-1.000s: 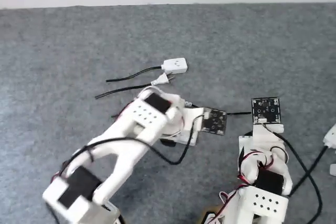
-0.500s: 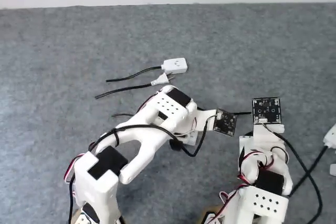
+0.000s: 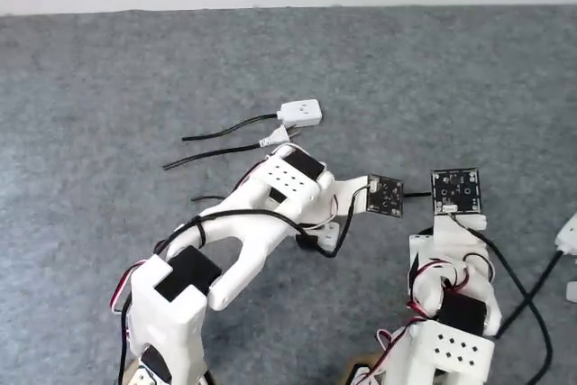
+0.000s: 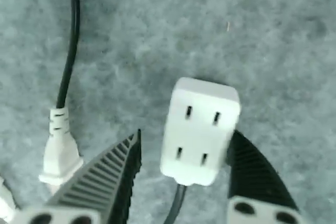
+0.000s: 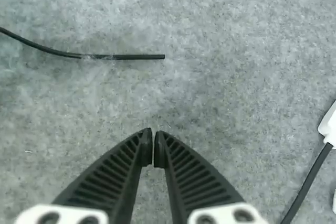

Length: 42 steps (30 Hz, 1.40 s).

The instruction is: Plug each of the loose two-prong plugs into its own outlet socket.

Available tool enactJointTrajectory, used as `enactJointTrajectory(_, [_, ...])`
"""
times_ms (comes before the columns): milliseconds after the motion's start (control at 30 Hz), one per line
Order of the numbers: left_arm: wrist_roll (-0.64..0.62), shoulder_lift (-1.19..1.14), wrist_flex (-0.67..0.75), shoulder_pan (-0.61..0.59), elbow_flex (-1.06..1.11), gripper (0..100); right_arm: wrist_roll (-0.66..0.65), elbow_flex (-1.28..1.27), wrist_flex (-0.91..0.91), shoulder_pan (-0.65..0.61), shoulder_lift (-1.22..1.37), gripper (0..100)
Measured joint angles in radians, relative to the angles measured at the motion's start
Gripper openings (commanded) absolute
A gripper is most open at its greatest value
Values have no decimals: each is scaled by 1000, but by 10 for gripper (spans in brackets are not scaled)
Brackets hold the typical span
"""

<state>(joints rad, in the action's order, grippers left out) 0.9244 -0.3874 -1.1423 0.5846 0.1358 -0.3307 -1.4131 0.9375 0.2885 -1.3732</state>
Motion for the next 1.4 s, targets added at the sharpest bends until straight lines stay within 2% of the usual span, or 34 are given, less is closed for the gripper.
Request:
enactJointTrajectory(100, [-5,0,0,3,0,45,0,0,-3,0,-2,9])
enactJointTrajectory(333, [-12,-23,0,9,-5,33,0,-11,-12,-2,-2,9])
enactJointTrajectory(400, [-58,-28,0,15,-12,33,0,-17,-12,0,-2,9])
enactJointTrajectory(467, [-152,-35,0,25,-25,32,0,-17,-12,0,-2,9])
enactJointTrajectory(567, [-358,-37,0,43,-38,27,0,-17,-23,0,-2,9])
enactJointTrajectory(733, [-829,-40,-32,48,-87,13,0,-49,-72,0,-2,9])
enactJointTrajectory(833, [-1109,-40,-81,-5,-121,13,0,-49,-74,-17,-2,9])
enactJointTrajectory(933, [-1310,-23,-103,-83,-123,13,0,-49,-74,-25,-2,9])
enactJointTrajectory(1067, [-1447,5,-169,-155,-124,13,0,-49,-74,-26,-2,9])
enactJointTrajectory(1167, [-1530,11,-204,-163,-109,13,0,-49,-74,-26,-2,9])
enactJointTrajectory(1267, [-1600,12,-141,-169,-37,13,0,-49,-74,-26,-2,9])
enactJointTrajectory(1400, [-1625,29,-20,-189,40,13,0,-49,-74,-26,-2,9])
